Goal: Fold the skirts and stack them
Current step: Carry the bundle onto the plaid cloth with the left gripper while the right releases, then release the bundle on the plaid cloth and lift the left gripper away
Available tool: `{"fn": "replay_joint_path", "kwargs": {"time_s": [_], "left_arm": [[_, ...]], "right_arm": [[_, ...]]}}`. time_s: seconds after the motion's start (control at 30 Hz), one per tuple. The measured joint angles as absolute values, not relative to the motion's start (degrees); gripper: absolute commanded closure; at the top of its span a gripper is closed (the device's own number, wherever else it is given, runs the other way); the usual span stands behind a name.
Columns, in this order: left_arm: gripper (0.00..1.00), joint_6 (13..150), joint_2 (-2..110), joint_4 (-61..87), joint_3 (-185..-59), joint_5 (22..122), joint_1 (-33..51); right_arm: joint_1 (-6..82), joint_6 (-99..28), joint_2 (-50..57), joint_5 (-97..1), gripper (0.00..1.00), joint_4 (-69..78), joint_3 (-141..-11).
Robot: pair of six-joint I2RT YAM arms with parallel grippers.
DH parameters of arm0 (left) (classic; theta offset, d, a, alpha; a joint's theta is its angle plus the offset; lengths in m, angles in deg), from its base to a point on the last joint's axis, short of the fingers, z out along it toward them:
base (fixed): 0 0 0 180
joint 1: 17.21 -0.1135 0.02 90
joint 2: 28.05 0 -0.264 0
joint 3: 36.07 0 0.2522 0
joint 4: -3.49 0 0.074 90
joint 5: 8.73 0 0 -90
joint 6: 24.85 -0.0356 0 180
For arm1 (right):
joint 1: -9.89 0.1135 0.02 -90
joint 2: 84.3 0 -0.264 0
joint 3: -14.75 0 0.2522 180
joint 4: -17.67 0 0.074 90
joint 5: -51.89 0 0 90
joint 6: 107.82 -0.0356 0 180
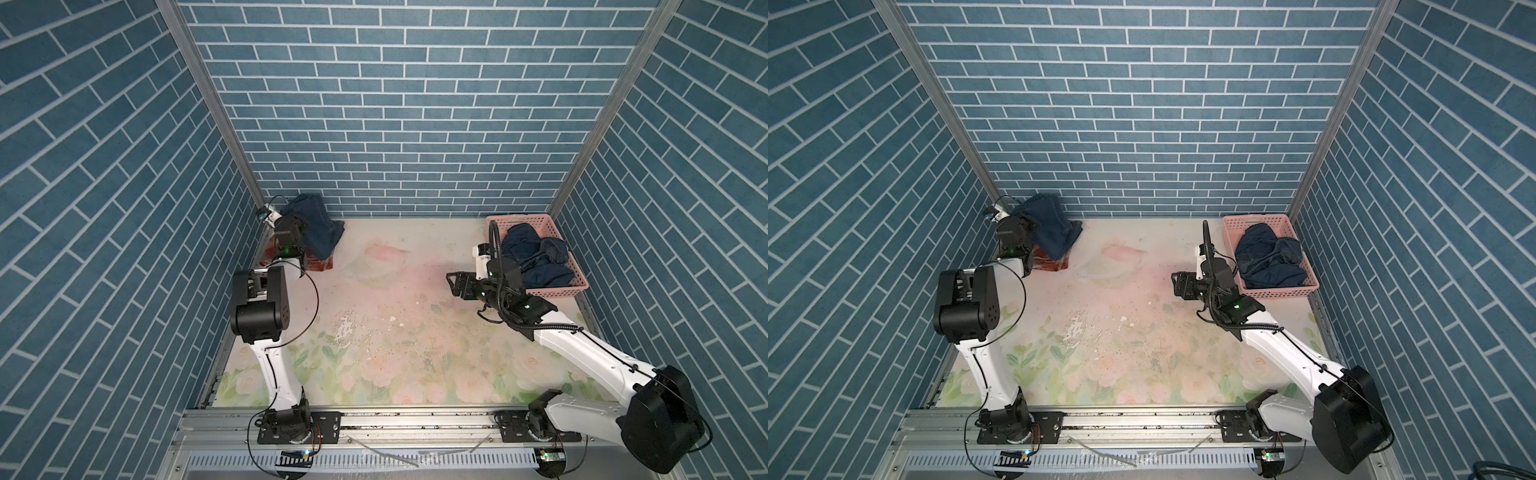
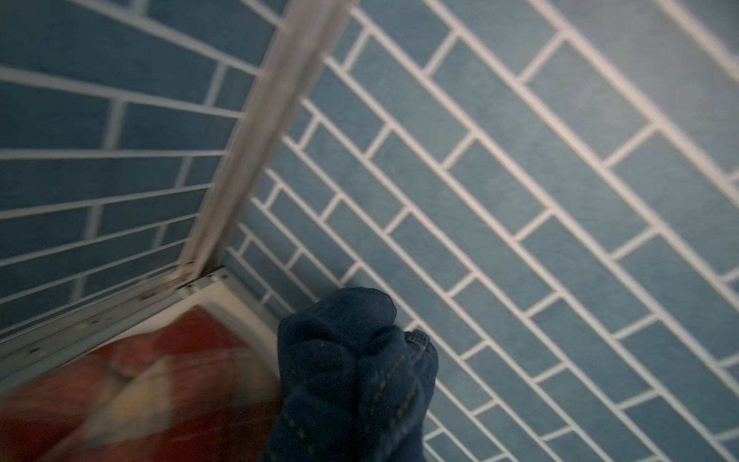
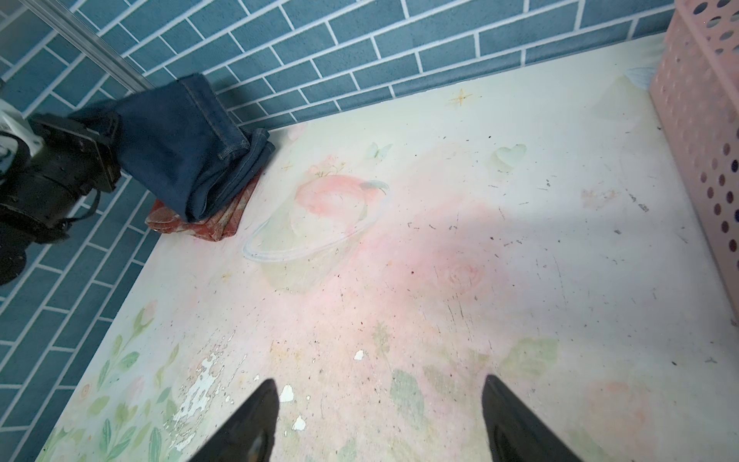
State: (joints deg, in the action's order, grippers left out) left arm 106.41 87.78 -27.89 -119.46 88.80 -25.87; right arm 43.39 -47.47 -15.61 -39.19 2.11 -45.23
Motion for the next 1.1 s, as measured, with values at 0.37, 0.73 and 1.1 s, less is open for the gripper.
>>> {"fn": "replay_joint_path", "kwargs": {"time_s": [0.37, 0.73, 1.1], "left_arm": [[0.49, 113.4, 89.7, -30.4, -112.5, 91.9, -31.5], [0.0, 113.8, 85.4, 2.8, -121.2, 101.6, -31.3], [0.0, 107.2, 80.3, 22.3, -126.7, 99.2, -31.1]], "right_arm": [[43.9, -47.5, -15.1, -39.2, 0.2, 2.1, -45.2], [44.0, -47.3, -11.3, -37.2, 0.14, -3.2, -47.4], [32.6, -45.3, -6.8, -35.1, 0.06, -11.9, -60.6]]}}
